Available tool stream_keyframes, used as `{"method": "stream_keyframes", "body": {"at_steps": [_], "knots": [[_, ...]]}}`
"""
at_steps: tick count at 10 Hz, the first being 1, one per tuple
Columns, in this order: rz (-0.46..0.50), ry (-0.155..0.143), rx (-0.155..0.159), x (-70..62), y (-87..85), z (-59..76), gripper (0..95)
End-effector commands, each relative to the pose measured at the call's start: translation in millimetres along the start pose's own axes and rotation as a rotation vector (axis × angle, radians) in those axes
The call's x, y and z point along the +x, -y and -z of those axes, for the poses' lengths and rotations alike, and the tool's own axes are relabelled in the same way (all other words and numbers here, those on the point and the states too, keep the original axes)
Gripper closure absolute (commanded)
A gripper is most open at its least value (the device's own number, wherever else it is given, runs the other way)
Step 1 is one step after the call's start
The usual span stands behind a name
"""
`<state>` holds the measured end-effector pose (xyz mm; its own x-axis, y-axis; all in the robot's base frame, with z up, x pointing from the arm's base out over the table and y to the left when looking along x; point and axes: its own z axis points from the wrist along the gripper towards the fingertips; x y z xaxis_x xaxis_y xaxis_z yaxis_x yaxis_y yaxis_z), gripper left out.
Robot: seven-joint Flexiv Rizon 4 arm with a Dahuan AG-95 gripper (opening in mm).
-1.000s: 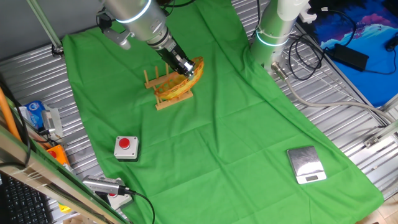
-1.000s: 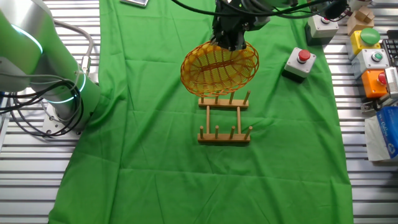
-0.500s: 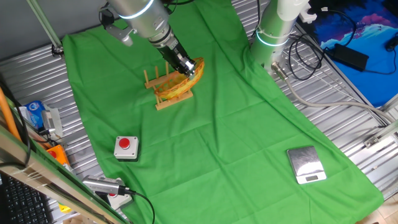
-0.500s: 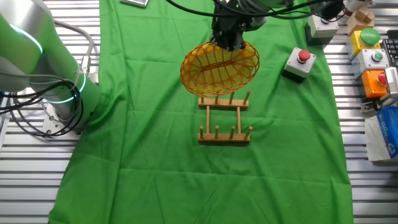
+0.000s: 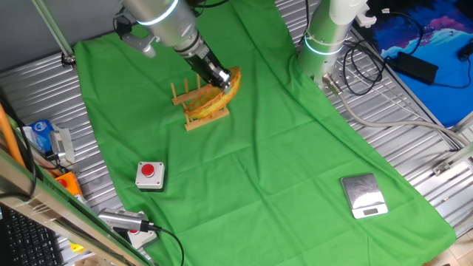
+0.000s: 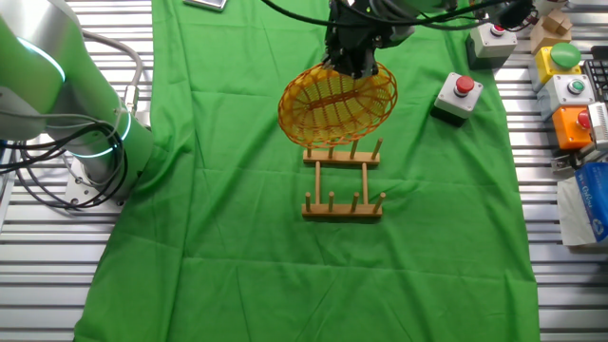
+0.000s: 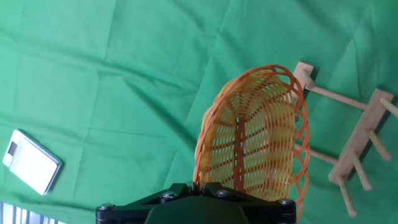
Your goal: Put the dish on the dish rack
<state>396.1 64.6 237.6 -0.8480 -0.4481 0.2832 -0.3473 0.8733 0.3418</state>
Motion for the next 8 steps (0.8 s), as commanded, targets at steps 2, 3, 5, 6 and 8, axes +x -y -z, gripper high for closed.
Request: {"method": "stream_keyframes", "body": {"at_steps": [2, 3, 5, 6, 8], "knots": [[0.194, -0.115, -0.078, 40.0, 21.2, 22.2, 95.0], [0.246, -0.143, -0.093, 48.0, 24.2, 25.8, 95.0], [0.335, -0.174, -0.105, 55.9, 29.5, 28.1, 95.0], [0.403, -0.193, -0.098, 58.7, 36.0, 27.0, 95.0], [0.505, -0.199, -0.099, 64.2, 53.7, 21.9, 95.0]]}}
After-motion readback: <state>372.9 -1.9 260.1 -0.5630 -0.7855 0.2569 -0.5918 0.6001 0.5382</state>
